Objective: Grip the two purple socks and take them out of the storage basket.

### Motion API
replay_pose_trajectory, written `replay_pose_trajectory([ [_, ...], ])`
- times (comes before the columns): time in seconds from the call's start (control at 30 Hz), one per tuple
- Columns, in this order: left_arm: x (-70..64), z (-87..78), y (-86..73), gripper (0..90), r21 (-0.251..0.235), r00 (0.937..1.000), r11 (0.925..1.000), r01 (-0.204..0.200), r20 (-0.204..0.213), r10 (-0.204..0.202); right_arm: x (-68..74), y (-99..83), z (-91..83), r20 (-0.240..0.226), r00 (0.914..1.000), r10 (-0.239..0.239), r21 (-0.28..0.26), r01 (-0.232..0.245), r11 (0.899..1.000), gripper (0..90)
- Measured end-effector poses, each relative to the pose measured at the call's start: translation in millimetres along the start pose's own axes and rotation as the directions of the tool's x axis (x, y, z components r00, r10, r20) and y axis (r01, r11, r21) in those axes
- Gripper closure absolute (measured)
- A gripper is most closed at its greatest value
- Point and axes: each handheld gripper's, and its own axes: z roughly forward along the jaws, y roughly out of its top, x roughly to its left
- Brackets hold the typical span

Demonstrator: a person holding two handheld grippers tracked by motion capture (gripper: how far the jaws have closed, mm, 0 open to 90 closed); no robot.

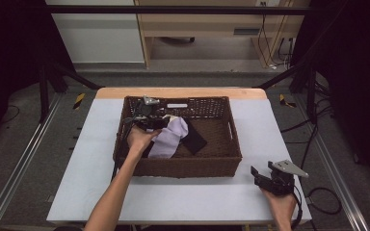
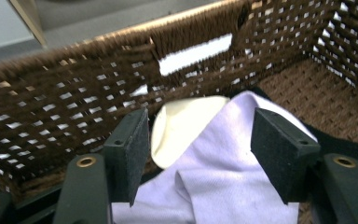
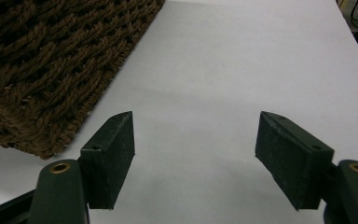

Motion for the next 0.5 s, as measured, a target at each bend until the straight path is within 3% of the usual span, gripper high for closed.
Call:
replay_pose_trajectory([
  [0.13,-0.5,3.8,-1.4,36.3,0.034,1.0000,0.9994,-0.009,-0.003,0.009,0.4,-0.1,-0.3,-0.002,1.0000,-0.001,0.002,0.001,1.000,28.2],
  [0.27,-0.6,10.5,-3.5,36.2,0.103,0.9998,0.9946,-0.017,0.008,0.016,0.6,-0.1,0.0,-0.001,1.0000,-0.002,0.002,0.002,1.000,28.2],
  [0.5,-2.6,19.6,-6.6,38.5,0.176,0.9987,0.9832,-0.050,-0.005,0.051,0.6,-0.1,0.6,0.001,1.0000,-0.010,0.003,0.010,1.000,28.1],
])
